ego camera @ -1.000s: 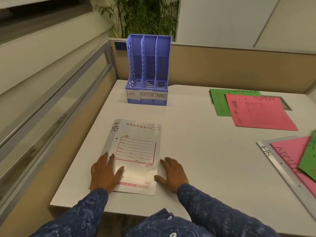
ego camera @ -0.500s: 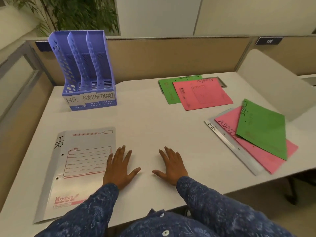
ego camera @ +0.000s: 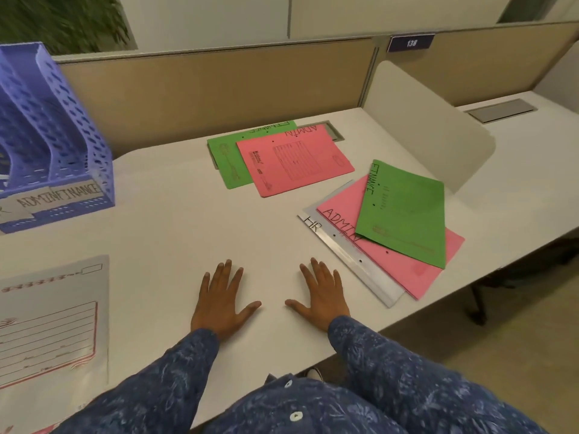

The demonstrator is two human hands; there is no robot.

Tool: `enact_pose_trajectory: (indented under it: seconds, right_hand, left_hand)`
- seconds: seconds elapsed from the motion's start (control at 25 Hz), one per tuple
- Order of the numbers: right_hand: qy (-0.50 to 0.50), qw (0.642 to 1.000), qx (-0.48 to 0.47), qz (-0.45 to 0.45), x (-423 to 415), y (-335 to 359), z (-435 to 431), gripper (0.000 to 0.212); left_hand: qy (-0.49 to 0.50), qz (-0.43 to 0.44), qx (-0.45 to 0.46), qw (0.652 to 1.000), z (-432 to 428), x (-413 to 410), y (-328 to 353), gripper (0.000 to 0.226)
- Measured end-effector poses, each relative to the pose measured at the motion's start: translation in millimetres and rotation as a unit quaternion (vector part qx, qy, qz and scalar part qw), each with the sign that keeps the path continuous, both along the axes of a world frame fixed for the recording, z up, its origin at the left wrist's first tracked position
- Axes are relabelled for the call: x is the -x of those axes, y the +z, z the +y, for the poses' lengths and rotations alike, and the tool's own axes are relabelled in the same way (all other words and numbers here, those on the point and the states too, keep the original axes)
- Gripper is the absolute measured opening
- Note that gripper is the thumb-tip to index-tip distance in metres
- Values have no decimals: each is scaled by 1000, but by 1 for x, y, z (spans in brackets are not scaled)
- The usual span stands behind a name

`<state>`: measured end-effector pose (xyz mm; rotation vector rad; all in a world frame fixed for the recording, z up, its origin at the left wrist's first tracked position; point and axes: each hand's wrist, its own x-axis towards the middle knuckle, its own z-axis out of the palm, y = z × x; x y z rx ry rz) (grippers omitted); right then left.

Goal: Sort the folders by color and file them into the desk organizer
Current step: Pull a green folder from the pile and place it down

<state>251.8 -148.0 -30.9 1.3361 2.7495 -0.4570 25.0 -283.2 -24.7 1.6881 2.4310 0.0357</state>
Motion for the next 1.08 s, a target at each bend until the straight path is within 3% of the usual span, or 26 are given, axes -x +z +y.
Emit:
enact_pose_trajectory:
  seconds: [0.2,0.44,0.72,1.0,1.08]
  right_hand:
    - [-34,999,-19,25,-37,7,61,94]
    - [-146,988,-37,38,-109,17,142,86]
    - [-233,972,-21,31,-161,19,184,80]
    - [-244,970,18,-9,-187,7,184,71]
    - [-243,970,20,-9,-188,5,183,70]
  left_hand:
    - [-23,17,-2,1000,68,-29,6,96]
    - [-70,-1,13,997,149,-73,10,89]
    - [-162,-76,-9,984,237,-131,26,82]
    - [-162,-131,35,977,278,-169,29,85]
    - [-157,-191,12,969,281,-178,32,83]
